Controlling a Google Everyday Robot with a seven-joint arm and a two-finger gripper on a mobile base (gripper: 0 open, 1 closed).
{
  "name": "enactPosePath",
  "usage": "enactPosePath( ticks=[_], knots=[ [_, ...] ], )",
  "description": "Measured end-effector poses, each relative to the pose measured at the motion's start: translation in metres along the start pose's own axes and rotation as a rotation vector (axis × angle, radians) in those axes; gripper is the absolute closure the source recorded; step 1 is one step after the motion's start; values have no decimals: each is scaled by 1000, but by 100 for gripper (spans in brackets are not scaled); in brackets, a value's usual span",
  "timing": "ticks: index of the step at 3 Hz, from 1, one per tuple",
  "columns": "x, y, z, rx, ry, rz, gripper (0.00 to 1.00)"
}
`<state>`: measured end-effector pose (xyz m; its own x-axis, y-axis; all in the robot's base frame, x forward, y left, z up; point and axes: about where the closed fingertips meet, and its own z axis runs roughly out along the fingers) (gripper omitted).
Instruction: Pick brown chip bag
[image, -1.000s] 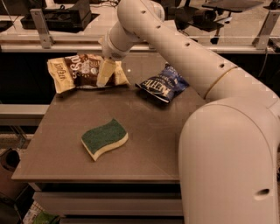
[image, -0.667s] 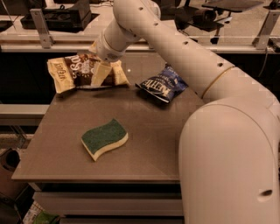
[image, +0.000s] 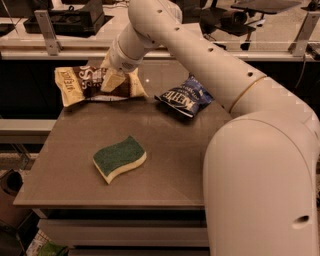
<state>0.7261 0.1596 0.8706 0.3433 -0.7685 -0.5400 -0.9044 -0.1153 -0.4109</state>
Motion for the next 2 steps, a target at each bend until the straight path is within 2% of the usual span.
enactPosePath(
  ticks=[1, 2],
  knots=[
    [0, 1, 3, -5, -1, 0, 88],
    [-1, 2, 6, -10, -1, -1, 100]
  ],
)
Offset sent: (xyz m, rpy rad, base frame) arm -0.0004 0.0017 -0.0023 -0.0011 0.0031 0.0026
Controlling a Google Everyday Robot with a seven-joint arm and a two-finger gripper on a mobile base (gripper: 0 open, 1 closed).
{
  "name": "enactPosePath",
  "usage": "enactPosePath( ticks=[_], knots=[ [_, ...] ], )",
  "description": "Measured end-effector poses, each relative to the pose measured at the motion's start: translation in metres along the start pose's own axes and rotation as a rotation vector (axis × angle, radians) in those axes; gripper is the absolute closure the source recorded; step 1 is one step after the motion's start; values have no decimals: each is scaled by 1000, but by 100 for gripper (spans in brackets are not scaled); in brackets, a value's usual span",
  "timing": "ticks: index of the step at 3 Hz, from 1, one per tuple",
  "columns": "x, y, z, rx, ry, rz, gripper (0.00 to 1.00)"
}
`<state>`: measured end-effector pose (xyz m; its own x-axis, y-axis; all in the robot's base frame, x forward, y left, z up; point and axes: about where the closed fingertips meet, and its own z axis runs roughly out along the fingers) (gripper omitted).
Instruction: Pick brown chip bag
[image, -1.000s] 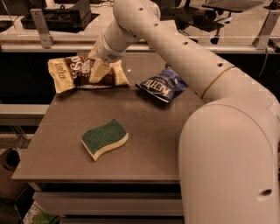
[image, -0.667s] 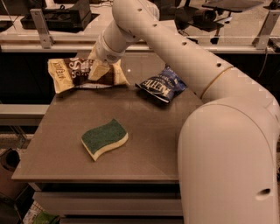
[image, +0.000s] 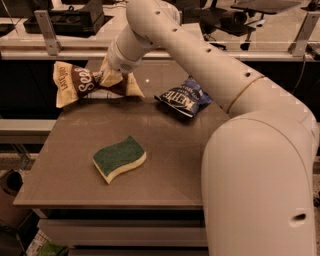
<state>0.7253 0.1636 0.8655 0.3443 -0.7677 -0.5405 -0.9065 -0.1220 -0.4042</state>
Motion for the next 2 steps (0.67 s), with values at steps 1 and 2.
enactPosePath(
  ticks=[1, 2],
  knots=[
    [0, 0, 0, 0, 0, 0, 100],
    [-2, -4, -4, 5, -13, -19, 100]
  ],
)
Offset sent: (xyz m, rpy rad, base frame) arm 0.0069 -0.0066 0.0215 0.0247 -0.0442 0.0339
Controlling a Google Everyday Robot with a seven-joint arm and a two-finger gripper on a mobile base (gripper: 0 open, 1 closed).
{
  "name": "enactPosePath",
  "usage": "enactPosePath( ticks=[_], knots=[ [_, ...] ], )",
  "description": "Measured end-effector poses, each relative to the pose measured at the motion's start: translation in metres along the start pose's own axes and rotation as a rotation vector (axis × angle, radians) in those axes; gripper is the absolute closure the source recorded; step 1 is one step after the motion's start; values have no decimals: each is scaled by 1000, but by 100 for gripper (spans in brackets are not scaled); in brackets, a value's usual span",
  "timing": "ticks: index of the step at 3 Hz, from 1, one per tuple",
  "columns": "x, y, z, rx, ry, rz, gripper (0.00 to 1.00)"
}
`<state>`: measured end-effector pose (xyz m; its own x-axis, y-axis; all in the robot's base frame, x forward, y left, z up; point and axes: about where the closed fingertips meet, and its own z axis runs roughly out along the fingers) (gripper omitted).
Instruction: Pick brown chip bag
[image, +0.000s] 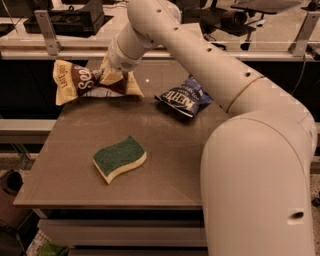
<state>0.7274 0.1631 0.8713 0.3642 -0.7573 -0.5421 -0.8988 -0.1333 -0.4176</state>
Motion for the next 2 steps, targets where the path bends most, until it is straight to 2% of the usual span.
enactPosePath(
  ticks=[1, 2],
  knots=[
    [-2, -8, -25, 52, -8, -33, 100],
    [-4, -11, -59, 125, -22, -62, 100]
  ],
)
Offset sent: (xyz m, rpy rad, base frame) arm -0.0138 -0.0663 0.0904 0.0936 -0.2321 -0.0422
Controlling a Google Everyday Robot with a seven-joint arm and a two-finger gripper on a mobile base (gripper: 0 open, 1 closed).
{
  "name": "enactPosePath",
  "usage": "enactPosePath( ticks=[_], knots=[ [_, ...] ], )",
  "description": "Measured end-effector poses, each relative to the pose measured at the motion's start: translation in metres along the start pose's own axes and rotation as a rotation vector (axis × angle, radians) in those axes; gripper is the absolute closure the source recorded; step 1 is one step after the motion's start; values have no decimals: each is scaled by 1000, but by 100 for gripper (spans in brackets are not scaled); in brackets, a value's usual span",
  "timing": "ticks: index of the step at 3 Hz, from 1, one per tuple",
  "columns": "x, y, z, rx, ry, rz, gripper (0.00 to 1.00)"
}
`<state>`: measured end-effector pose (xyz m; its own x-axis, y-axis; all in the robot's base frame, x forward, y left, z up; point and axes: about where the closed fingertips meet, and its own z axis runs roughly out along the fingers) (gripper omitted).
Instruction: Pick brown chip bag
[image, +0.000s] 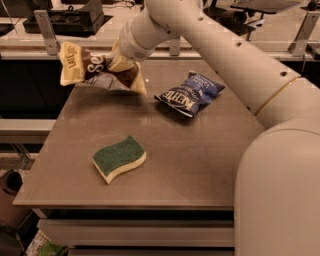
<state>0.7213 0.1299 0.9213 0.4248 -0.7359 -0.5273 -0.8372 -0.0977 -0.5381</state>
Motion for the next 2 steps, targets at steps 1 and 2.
enactPosePath(
  ticks=[1, 2],
  knots=[
    [-3, -9, -38, 79, 2, -26, 100],
    [-6, -23, -70, 134, 10, -47, 100]
  ],
)
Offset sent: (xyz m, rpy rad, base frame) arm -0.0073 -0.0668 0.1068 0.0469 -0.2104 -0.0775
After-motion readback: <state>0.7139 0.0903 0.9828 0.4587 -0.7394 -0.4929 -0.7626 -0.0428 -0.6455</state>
